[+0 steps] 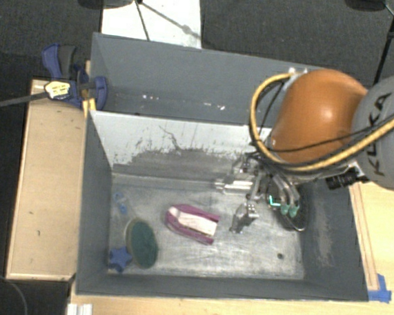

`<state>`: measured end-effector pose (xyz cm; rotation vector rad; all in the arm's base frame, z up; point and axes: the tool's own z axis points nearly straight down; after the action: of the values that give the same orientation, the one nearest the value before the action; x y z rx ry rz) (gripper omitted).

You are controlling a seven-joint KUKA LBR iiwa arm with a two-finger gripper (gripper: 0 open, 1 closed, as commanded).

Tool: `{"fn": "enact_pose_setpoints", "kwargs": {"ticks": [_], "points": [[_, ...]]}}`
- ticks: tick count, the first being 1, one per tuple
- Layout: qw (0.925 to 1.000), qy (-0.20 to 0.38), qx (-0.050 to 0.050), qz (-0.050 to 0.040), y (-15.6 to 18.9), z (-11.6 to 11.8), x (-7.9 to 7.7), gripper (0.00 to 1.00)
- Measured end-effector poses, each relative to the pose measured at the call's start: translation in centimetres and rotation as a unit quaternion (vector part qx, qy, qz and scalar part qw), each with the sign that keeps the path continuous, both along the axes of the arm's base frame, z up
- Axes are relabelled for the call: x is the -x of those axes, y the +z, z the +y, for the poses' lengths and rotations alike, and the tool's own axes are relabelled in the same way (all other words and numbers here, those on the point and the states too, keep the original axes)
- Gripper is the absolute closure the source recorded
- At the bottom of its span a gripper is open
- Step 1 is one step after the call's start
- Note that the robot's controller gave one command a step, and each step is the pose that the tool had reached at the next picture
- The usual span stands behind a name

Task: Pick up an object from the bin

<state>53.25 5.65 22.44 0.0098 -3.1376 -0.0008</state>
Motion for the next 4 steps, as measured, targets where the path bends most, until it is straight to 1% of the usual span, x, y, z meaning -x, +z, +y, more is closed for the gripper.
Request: {"fn": "enact_pose_setpoints", "kwargs": {"ticks": [1,2,3,4], "points": [[0.9891,0.147,0.000,-0.0096,-13.0,3.3,2.9,0.00],[0.9847,0.174,0.002,-0.0049,-11.2,-4.6,1.6,0.00],[0.9745,0.224,0.000,-0.0019,-13.7,-0.2,-1.9,0.00],[0.9792,0.203,-0.002,-0.0054,-15.2,5.9,2.1,0.00]]}}
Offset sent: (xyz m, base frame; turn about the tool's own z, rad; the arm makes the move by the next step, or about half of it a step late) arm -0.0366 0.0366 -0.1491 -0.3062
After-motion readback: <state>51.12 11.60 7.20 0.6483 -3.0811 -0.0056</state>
